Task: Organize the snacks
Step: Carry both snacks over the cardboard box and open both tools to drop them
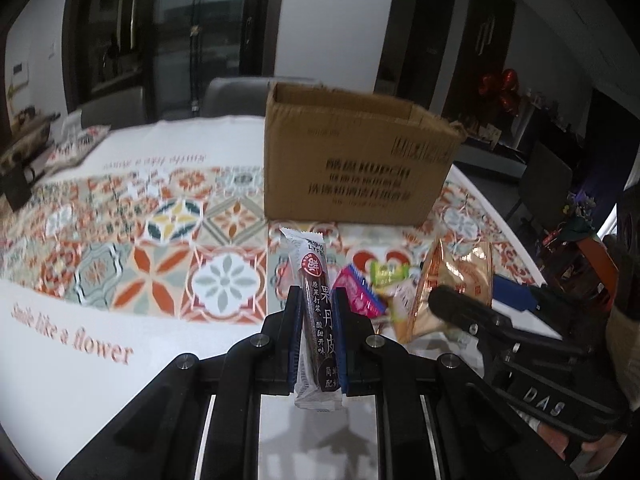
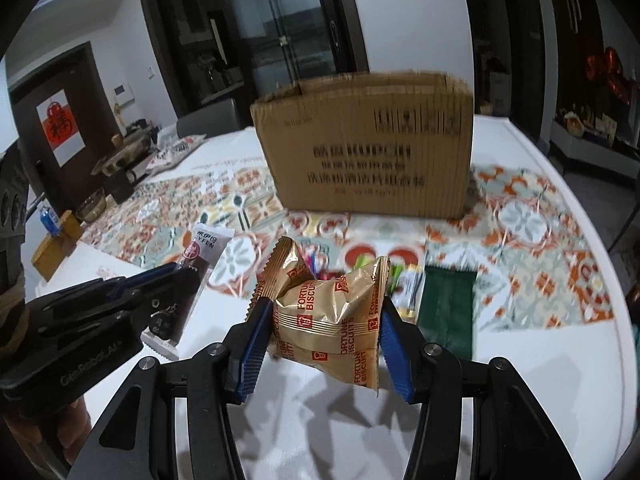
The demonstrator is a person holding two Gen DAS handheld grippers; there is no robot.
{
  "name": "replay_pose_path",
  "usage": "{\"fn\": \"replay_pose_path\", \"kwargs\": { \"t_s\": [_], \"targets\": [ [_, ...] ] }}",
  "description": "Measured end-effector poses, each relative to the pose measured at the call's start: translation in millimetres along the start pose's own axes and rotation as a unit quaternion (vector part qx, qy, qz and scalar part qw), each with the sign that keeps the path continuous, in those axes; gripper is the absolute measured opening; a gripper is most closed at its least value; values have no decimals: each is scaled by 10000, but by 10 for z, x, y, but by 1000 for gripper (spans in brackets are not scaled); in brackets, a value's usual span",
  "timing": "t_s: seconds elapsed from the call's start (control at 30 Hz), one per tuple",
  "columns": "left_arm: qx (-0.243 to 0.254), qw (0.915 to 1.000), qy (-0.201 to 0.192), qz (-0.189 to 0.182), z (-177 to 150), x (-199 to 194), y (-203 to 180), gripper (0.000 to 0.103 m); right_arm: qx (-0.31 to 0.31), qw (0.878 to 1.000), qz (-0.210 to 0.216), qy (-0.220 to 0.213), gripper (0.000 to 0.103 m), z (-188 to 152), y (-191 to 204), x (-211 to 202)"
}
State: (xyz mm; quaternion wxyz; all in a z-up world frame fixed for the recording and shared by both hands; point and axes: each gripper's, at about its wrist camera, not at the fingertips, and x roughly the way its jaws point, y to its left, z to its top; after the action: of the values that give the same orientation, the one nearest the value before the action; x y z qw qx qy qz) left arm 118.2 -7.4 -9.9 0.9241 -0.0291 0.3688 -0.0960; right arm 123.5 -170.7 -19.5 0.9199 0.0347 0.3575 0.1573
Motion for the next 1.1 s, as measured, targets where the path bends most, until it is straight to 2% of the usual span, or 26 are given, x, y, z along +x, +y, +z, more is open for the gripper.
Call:
{"fn": "replay_pose_path", "kwargs": {
  "t_s": [0.2,0.37,0.53,0.87,1.1],
  "targets": [
    [33,9997,-141,-195,268,-56,-1,16,25,9992,-4,-399,53,298,-24,-138],
    [1,9987,-86,-499,525,-45,-14,15,-3,9978,-29,-666,53,529,-23,-204],
    [118,9984,-293,-462,797,-67,-46,15,-16,9967,5,-806,53,779,-35,-217],
    [431,9965,-572,-424,1391,-26,-2,15,-158,9955,-185,-921,53,1311,-81,-132],
    [513,9959,-556,-503,1697,184,37,15,-276,9950,-363,-884,53,1606,-153,29]
  ]
}}
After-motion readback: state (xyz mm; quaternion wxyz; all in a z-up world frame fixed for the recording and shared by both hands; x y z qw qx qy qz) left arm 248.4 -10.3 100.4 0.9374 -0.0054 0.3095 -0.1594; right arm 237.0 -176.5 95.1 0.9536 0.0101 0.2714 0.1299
